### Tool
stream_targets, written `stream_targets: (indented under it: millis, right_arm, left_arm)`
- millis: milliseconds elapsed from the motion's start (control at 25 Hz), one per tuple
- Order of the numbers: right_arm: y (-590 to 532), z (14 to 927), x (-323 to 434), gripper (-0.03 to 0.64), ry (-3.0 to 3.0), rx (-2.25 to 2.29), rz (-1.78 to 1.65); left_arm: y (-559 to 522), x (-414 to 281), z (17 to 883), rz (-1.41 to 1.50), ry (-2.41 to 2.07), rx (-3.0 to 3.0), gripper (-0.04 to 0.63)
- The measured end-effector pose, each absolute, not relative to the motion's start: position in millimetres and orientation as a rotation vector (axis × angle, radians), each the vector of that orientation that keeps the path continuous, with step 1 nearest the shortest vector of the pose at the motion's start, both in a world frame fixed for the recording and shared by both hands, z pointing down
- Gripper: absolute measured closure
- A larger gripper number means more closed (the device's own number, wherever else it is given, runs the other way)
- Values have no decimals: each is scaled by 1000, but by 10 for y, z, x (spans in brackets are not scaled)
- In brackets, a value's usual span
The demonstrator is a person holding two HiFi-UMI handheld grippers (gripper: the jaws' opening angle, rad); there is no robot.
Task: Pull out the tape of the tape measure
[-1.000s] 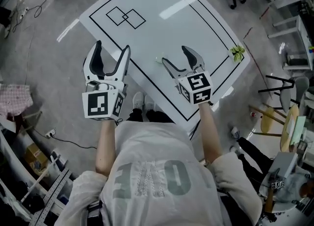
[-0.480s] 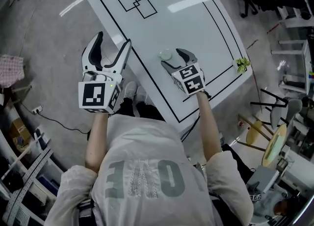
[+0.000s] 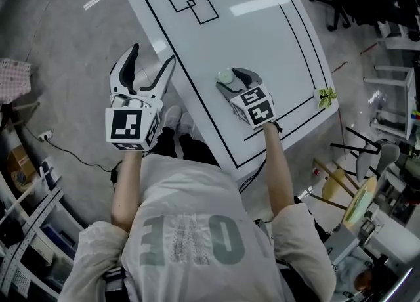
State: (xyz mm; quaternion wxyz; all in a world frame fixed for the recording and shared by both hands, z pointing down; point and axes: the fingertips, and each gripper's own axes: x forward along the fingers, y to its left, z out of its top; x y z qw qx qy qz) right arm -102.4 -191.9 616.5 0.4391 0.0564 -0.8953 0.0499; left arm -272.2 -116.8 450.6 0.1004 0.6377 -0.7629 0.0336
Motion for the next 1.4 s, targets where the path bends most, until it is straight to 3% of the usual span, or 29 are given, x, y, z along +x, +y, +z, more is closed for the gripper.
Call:
stream_targets:
  millis: [120,640,1000,1400]
  right_arm:
    - [-1919,6168,-1040,385,-2235,153,136]
    - [-2069,5983,-1187,387,-2293,257,167]
    - [-2504,4579,-1274,387,-2639,666,88]
    - [-2257,3426,-570,387,-2862,1203,26]
  left_arm:
    - [-1151,-2750,4546,100,-2248,1877,284]
    - [-1196,-2755,4435,71,-2260,1906,282]
    - [-1326,-2704,3721,41,-2359,2088,284]
    - [-1508,-2199,3010,-95,-2319,2363,284]
